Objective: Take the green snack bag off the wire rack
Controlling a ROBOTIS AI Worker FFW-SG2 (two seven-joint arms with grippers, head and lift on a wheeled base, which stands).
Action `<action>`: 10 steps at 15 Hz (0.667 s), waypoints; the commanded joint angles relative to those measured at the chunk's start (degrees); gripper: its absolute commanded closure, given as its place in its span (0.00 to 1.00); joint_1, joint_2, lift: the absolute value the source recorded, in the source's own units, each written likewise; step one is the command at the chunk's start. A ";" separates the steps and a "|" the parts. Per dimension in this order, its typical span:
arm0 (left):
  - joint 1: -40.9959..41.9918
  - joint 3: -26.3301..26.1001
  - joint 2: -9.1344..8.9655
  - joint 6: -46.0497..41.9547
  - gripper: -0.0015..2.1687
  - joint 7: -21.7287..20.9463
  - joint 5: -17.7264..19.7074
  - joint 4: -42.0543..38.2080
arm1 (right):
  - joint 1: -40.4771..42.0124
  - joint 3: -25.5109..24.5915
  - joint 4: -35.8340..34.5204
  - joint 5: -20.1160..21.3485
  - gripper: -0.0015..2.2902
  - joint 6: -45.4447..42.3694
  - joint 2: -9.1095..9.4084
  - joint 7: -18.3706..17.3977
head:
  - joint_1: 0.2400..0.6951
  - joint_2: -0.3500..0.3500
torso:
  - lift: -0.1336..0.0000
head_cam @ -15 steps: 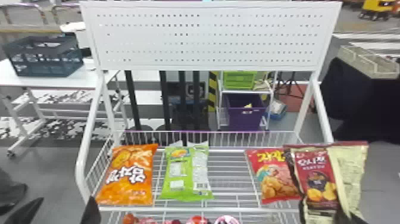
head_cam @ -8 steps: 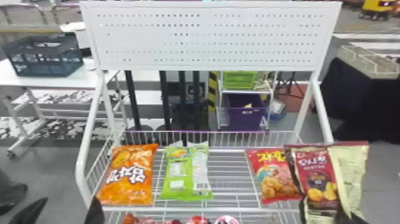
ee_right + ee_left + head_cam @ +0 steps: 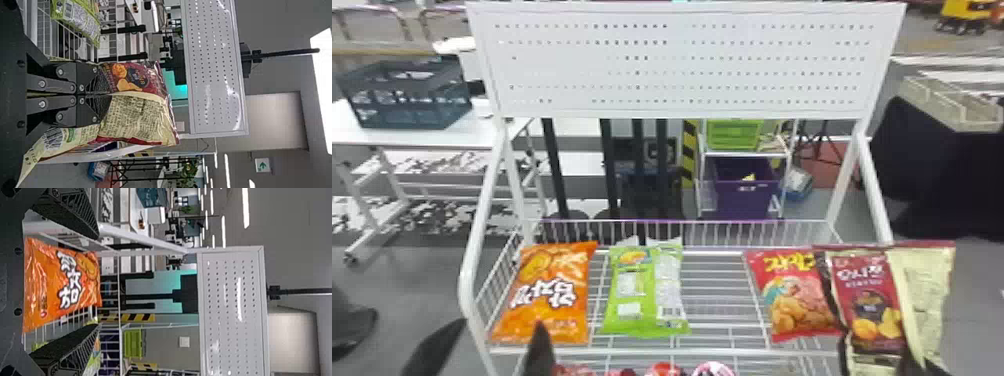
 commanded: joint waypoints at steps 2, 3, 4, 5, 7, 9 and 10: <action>-12.76 -11.77 1.06 2.94 0.04 0.85 -0.08 8.88 | -0.12 0.11 0.62 0.00 0.98 -0.03 0.20 0.12 | 0.57 0.50 | 1.00; -17.51 -15.37 0.97 5.58 0.04 1.64 -0.08 12.13 | -0.12 0.11 0.79 0.09 0.98 -0.03 0.20 0.12 | 0.57 0.50 | 1.00; -21.20 -17.66 0.62 6.28 0.04 2.17 0.18 15.29 | -0.20 0.11 0.88 0.00 0.98 -0.03 0.20 0.12 | 0.57 0.50 | 1.00; -25.06 -20.12 0.18 7.34 0.04 3.14 0.44 18.54 | -0.29 0.02 0.97 0.00 0.98 0.14 0.20 0.12 | 0.57 0.50 | 1.00; -31.48 -23.46 -1.75 7.69 0.04 3.93 1.06 25.14 | -0.73 0.11 1.58 0.09 0.98 0.14 0.20 0.12 | 0.57 0.50 | 1.00; -37.10 -26.10 -3.86 7.69 0.04 4.90 1.50 32.08 | -1.52 0.38 2.29 0.18 0.98 0.14 0.11 0.12 | 0.57 0.50 | 1.00; -39.74 -26.71 -4.92 7.69 0.04 4.90 1.67 35.77 | -1.87 0.73 2.73 0.18 0.98 0.14 0.02 0.12 | 0.57 0.50 | 1.00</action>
